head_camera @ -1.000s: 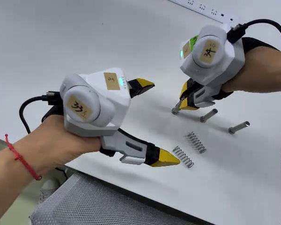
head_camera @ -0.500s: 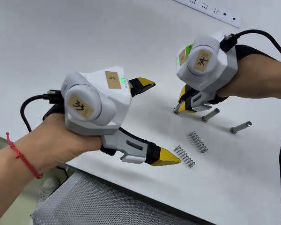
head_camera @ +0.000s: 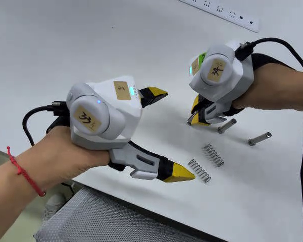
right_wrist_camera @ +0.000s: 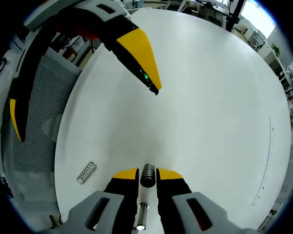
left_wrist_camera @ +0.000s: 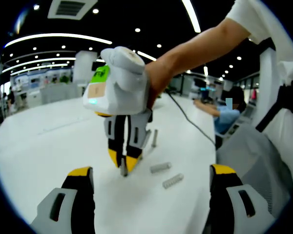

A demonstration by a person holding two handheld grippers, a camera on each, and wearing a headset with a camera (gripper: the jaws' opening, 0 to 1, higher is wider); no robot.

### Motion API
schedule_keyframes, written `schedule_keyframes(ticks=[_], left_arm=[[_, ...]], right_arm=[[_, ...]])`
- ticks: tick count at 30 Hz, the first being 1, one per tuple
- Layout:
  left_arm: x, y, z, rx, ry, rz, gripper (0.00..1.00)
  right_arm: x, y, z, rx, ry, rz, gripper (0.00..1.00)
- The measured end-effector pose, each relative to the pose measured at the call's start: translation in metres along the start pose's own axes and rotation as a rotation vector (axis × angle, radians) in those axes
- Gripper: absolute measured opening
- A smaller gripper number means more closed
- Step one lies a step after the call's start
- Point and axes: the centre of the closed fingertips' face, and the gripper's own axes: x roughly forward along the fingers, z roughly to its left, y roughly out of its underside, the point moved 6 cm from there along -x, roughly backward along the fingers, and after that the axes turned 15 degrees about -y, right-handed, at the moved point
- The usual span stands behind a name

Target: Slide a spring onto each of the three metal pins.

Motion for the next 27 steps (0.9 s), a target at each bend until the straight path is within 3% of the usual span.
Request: schedule_keyframes(ticks=[7, 14, 18, 23, 27], left_arm=[[-0.001, 0.000, 0.000, 0.008, 0.002, 0.007, 0.99], [-0.003, 0.001, 0.001, 0.028, 0.005, 0.026, 0.99], [-0.004, 0.002, 0.001, 0.040, 0.008, 0.039, 0.98], [-0.006, 0.002, 0.000, 0.067, 0.019, 0.061, 0.98], [-0.007, 0.002, -0.001, 0.088, 0.028, 0.077, 0.97]], right_arm=[[-0.003, 0.000, 0.001, 0.001, 0.008, -0.021, 0.17], [-0.022, 0.001, 0.004, 0.005, 0.041, -0.084, 0.22], [-0.039, 0.001, 0.012, 0.005, 0.072, -0.143, 0.26], [-0.062, 0.003, 0.029, 0.035, 0.119, -0.277, 0.35], [-0.075, 0.010, 0.040, 0.040, 0.146, -0.351, 0.43]])
